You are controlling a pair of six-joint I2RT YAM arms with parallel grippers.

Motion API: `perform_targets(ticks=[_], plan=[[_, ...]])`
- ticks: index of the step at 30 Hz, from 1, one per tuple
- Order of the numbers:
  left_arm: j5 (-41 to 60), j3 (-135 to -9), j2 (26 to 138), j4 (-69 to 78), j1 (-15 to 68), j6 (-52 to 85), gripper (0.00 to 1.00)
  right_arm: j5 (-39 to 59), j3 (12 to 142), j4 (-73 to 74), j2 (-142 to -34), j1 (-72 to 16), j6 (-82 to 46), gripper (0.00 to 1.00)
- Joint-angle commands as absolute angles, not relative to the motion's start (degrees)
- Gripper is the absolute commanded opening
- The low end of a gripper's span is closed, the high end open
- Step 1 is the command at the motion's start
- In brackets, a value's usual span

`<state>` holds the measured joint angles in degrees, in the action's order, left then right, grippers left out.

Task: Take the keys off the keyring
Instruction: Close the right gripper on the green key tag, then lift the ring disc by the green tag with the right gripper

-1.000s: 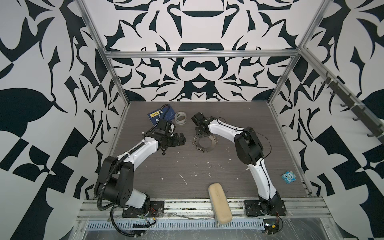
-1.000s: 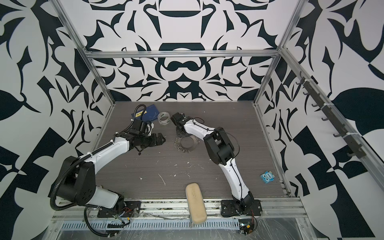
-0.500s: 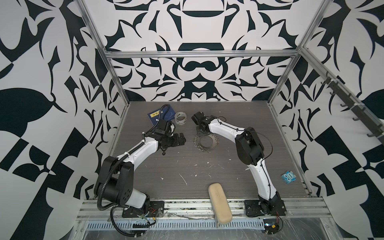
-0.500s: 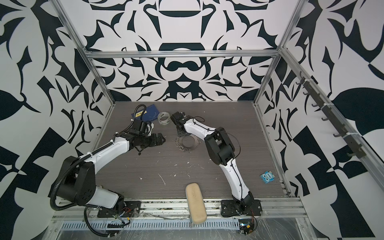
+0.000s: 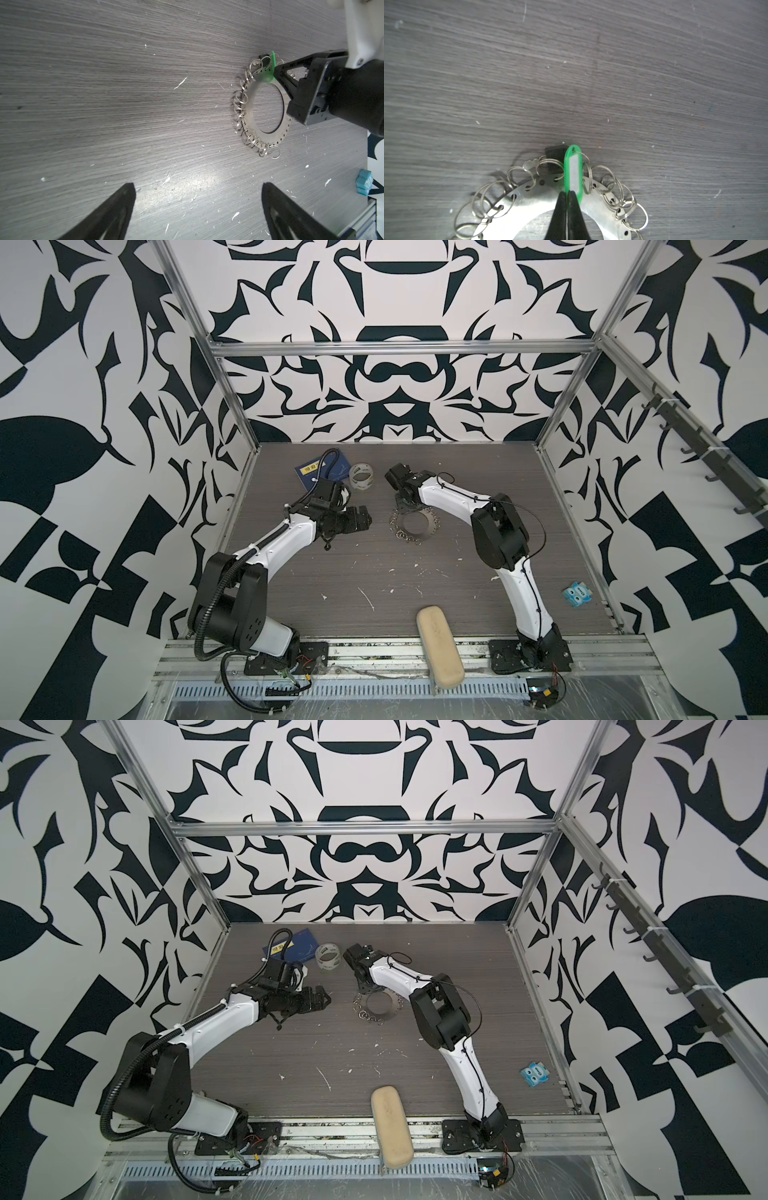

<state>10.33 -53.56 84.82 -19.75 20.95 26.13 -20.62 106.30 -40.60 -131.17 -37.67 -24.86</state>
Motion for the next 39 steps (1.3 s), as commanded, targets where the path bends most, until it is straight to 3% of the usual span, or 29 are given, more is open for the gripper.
perform_targets(ticks=[1,8,17,27,31,39], plan=[[10.3,-55.6,84.4,-21.7,20.7,26.4,0.99,-21.8,106.0,-42.6,-128.9,-37.4,-24.7,0.12],[10.3,-55.6,84.3,-21.8,20.7,26.4,0.99,-20.2,106.0,-42.0,-129.8,-36.6,-24.9,0.24],[10.2,-55.4,84.2,-21.9,20.7,26.5,0.99,-18.1,106.7,-41.6,-131.4,-35.9,-24.1,0.24],[10.0,-55.4,84.0,-22.1,20.7,26.5,0.99,-8.8,104.3,-38.2,-131.0,-33.7,-25.7,0.33],[10.1,-55.4,84.0,-22.1,20.7,26.5,0.99,-6.8,104.1,-38.2,-131.3,-33.4,-25.8,0.24],[9.9,-55.6,83.5,-22.3,20.7,26.5,0.99,-12.0,103.4,-40.7,-127.7,-33.5,-24.6,0.01]])
